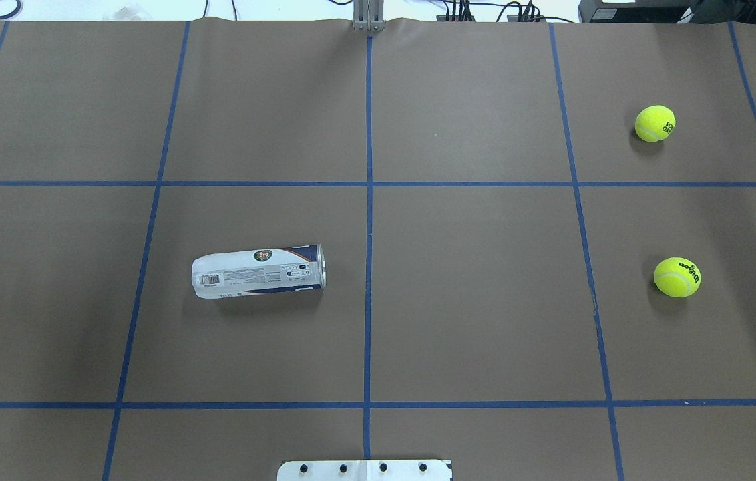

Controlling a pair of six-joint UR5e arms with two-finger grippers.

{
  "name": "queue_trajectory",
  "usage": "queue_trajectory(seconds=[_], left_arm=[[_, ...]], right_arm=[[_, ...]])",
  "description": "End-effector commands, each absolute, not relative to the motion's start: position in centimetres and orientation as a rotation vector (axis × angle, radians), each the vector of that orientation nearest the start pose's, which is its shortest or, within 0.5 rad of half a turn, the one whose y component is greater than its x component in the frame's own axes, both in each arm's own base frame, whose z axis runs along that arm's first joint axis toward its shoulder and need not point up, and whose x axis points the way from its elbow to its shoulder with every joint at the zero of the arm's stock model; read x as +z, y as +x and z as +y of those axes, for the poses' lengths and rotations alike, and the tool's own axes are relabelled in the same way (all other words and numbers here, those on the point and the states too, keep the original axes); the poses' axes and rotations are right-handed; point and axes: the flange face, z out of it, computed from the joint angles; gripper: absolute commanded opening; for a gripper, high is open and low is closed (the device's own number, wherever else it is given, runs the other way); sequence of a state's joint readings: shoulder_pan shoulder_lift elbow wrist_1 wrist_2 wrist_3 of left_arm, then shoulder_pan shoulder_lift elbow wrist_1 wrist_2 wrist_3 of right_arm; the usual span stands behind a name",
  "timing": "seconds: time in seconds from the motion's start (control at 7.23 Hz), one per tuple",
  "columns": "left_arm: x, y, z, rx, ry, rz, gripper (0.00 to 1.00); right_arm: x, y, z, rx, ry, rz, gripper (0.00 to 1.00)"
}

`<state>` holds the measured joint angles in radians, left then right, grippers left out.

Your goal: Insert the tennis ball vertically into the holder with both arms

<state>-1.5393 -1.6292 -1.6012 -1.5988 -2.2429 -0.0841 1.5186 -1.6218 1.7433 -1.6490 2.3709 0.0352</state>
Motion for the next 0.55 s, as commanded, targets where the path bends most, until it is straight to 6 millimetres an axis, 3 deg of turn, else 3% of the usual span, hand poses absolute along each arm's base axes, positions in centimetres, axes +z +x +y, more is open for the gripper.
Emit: queue_trajectory(seconds=[0.0,0.28,0.41], left_arm=[[61.8,-5.4,-52.6,-0.011,0.071,0.676,0.99],[60.8,-5.2,-53.3,-0.004,0.081,0.686,0.99],[57.0,-4.7,-54.8,0.025,0.143,0.739,0.99]], right_arm=[[60.4,3.9,-47.3,-0.036,0.012,-0.781,0.99],[60.5,3.9,-47.3,-0.035,0.01,-0.776,0.99],[60.5,3.9,-47.3,-0.034,0.011,-0.776,0.99]])
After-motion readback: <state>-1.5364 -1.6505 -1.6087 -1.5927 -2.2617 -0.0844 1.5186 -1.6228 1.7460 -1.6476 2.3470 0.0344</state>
